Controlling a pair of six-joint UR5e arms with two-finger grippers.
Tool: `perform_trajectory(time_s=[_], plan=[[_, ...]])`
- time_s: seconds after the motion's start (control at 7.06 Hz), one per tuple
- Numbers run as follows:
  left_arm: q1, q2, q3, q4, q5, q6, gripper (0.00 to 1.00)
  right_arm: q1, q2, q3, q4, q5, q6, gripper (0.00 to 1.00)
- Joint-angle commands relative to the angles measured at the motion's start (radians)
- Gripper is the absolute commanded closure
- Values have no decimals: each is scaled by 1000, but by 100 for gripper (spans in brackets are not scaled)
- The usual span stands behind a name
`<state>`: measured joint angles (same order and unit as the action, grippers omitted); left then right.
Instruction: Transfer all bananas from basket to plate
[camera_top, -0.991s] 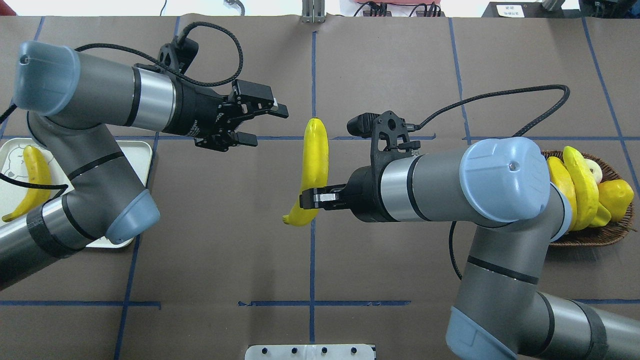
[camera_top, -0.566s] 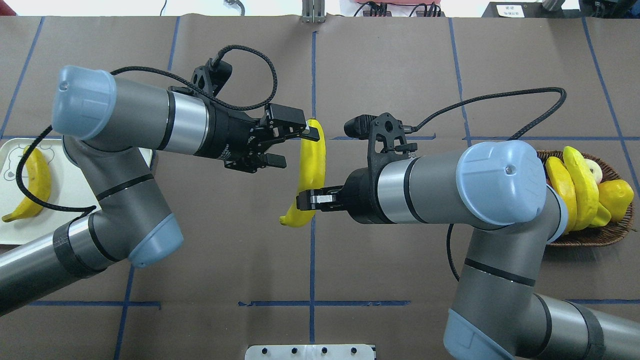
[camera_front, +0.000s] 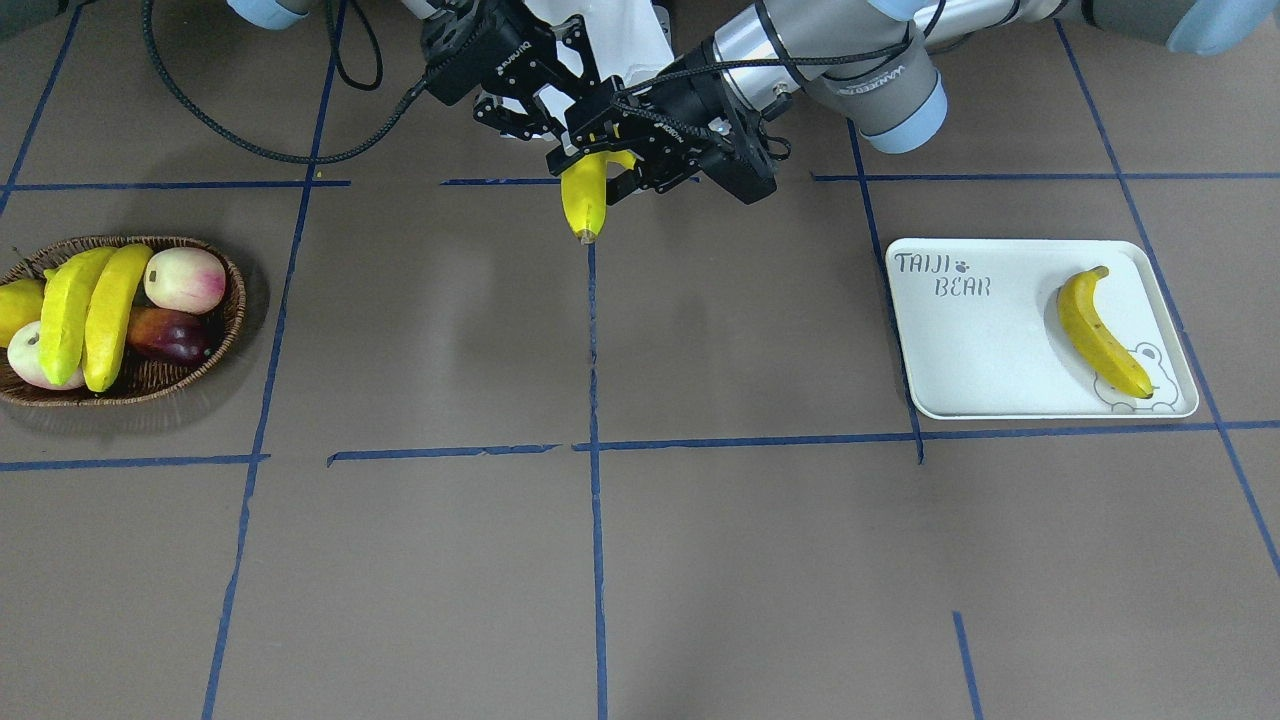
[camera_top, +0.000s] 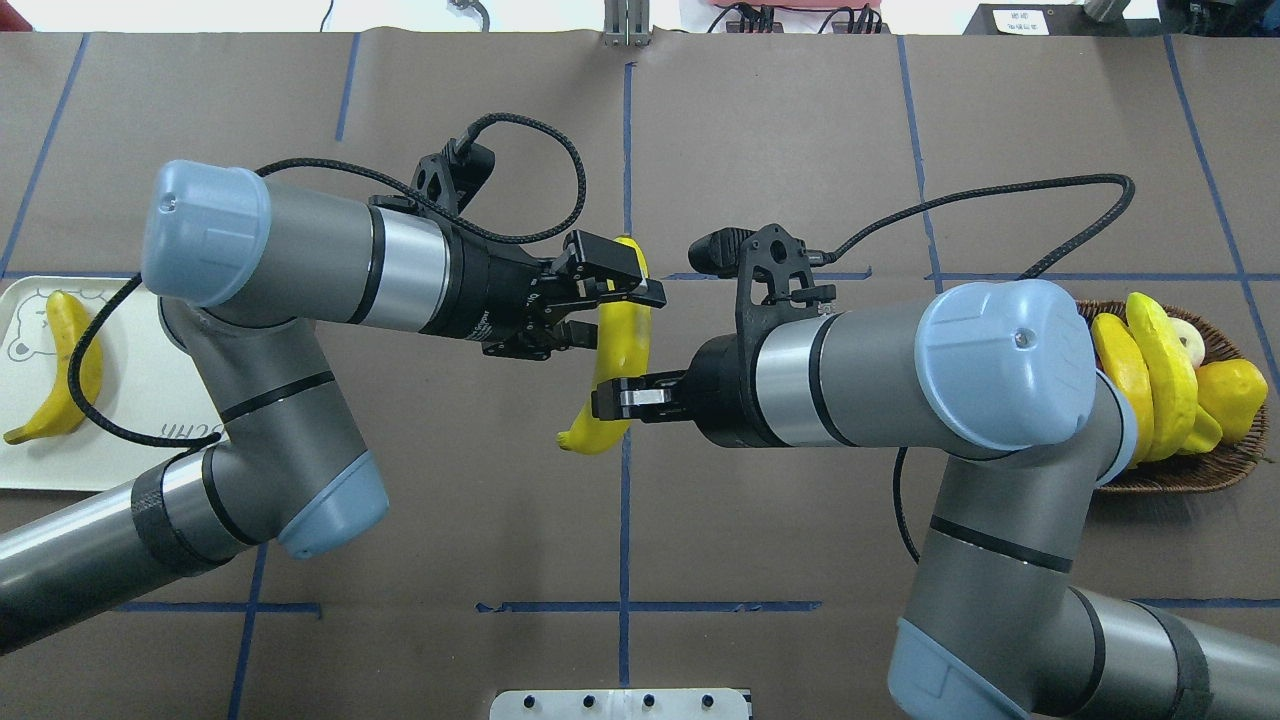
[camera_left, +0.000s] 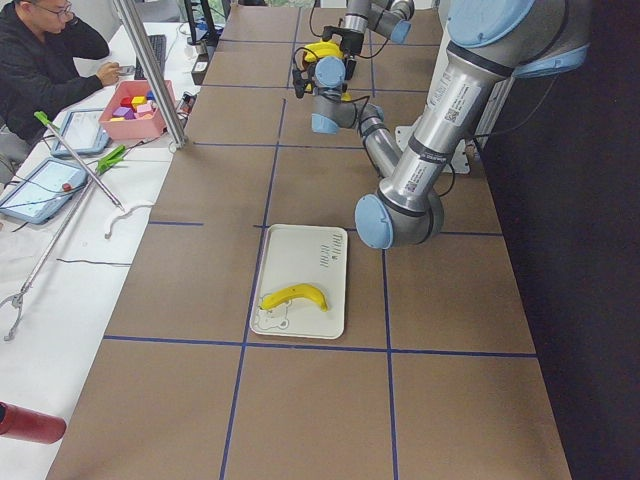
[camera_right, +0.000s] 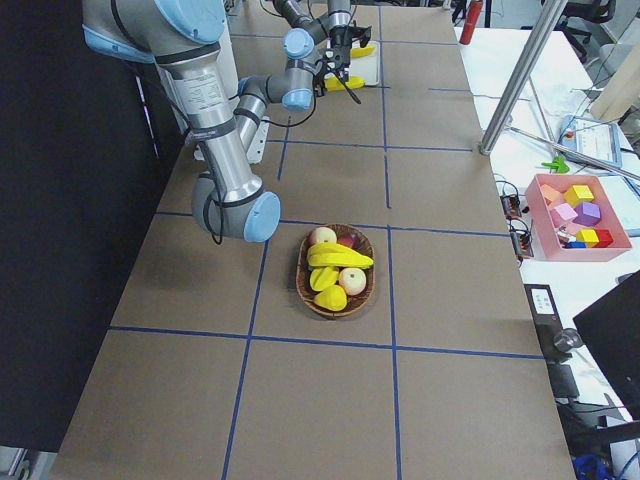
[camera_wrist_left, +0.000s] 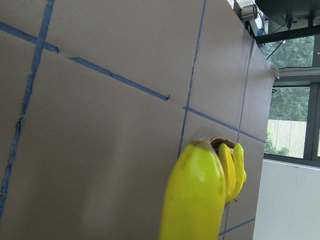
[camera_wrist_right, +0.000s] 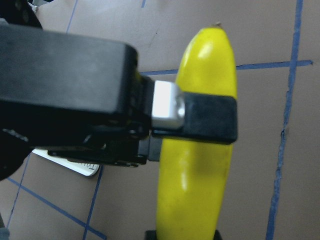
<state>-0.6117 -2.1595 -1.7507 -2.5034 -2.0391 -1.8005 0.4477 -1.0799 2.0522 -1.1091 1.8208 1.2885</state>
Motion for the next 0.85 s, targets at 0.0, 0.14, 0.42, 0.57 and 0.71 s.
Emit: perform_trajectory(time_s=[0.0,0.14,0.42,0.57,0.71], plan=[[0,1,-6,3,0,-3,100,-3,3,0,-1,0,-1,96],[0,3,-6,5,0,-5,100,-3,5,0,-3,0,5,40],[-5,1,-9,14,0,-8,100,2,2,19,0,5,37,0],[-9,9,-3,14,0,-5,100,5,-1,26,-1,6,37,0],[-41,19,16,21,-3,1,100,12,-12,52,-8,8,38,0]])
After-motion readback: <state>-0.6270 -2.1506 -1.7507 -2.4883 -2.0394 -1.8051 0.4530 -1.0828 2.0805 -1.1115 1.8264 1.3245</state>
